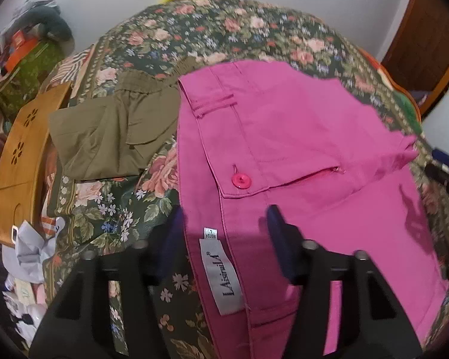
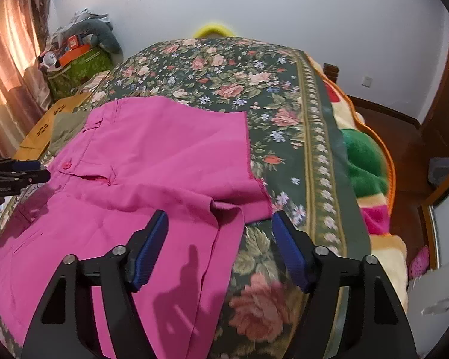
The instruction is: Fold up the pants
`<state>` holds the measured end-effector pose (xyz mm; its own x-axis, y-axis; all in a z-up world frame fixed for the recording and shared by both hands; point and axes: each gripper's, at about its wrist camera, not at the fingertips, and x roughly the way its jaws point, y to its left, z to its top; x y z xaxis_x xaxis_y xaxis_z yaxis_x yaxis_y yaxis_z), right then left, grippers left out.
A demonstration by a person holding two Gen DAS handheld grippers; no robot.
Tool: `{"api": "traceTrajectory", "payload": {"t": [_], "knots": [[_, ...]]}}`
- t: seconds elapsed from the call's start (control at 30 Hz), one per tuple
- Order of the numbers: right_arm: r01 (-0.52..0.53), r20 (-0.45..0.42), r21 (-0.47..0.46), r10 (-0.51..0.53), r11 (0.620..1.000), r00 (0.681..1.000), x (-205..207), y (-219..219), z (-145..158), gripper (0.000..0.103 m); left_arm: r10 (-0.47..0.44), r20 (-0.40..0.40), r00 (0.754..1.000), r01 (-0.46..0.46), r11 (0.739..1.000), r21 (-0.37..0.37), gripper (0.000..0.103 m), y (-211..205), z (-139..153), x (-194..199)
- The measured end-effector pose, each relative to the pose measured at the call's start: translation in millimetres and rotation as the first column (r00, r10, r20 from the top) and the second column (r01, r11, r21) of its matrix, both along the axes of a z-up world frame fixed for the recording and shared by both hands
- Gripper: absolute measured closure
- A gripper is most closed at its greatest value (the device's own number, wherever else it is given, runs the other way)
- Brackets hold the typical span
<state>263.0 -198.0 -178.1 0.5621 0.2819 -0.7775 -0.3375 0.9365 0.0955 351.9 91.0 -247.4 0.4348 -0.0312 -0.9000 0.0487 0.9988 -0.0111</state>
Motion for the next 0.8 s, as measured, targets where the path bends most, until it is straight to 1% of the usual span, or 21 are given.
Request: {"api": "traceTrajectory", "payload": {"t": [0.03,0.07,0.1,0.13,0.17,0.2,0.23,0.3,0.33,0.4,0.43,0.47,0.5,0.53,0.6,0.7,0.8], "knots": [[-0.003,-0.007,-0.006,0.003,1.000,1.000,3,1,-2,0.040,-0.009,-0.011,1.000,0.009,1.000,0.001,0.059,-1,-3,1],[-0.007,-0.016,-0.010,0.007,1.000,1.000,6,3,-5,0.045,-0.015,-0.019,1.000,0.015,1.000,-0.003,0.065,-2,-5,3],[-0.015,-0.027,-0.009,0.014,1.000,1.000,9,5,-9,0.049,-0.024,-0.034,0.999,0.023,1.000,-0.012,0.069,-2,-9,5],[-0.023,-0.037,-0.008,0.022,1.000,0.999,13,7,-11,0.050,-0.027,-0.042,0.999,0.027,0.999,-0.021,0.071,-2,-11,5],[-0.030,-0.046,-0.007,0.029,1.000,0.998,15,9,-14,0.053,-0.029,-0.054,0.998,0.027,0.999,-0.039,0.078,-1,-13,7],[-0.036,-0.055,-0.009,0.035,0.999,0.998,18,11,-17,0.056,-0.032,-0.070,0.997,0.028,0.998,-0.058,0.083,0,-16,8],[-0.041,-0.060,-0.012,0.040,0.999,0.997,21,13,-20,0.058,-0.028,-0.090,0.996,0.021,0.997,-0.073,0.083,1,-20,9],[-0.046,-0.065,-0.020,0.044,0.999,0.997,26,16,-25,0.066,-0.027,-0.102,0.994,0.018,0.996,-0.092,0.083,3,-23,11],[-0.048,-0.065,-0.022,0.046,0.999,0.997,27,17,-27,0.067,-0.026,-0.107,0.994,0.015,0.994,-0.106,0.083,4,-24,11],[-0.053,-0.063,-0.015,0.052,0.998,0.997,30,18,-28,0.075,-0.023,-0.115,0.993,0.008,0.991,-0.130,0.084,7,-24,12],[-0.054,-0.060,-0.009,0.053,0.999,0.997,30,17,-29,0.078,-0.019,-0.115,0.993,0.004,0.992,-0.129,0.087,7,-24,13],[-0.055,-0.061,0.001,0.055,0.998,0.997,31,16,-29,0.090,-0.013,-0.115,0.993,-0.001,0.993,-0.121,0.094,7,-25,13],[-0.054,-0.069,0.009,0.055,0.998,0.996,32,15,-30,0.096,-0.011,-0.116,0.993,-0.003,0.993,-0.116,0.095,8,-25,14],[-0.048,-0.071,0.014,0.049,0.999,0.996,32,14,-30,0.096,-0.013,-0.117,0.993,-0.001,0.993,-0.119,0.095,8,-26,13],[-0.047,-0.061,0.026,0.048,0.999,0.997,32,12,-31,0.098,-0.023,-0.112,0.993,0.012,0.995,-0.099,0.095,7,-27,13],[-0.040,-0.045,-0.011,0.040,0.999,0.998,32,13,-32,0.100,-0.028,-0.094,0.995,0.024,0.999,-0.046,0.095,3,-28,10],[-0.021,-0.053,-0.045,0.018,0.999,0.998,36,12,-37,0.102,-0.015,-0.078,0.997,0.015,1.000,-0.001,0.095,0,-28,7]]}}
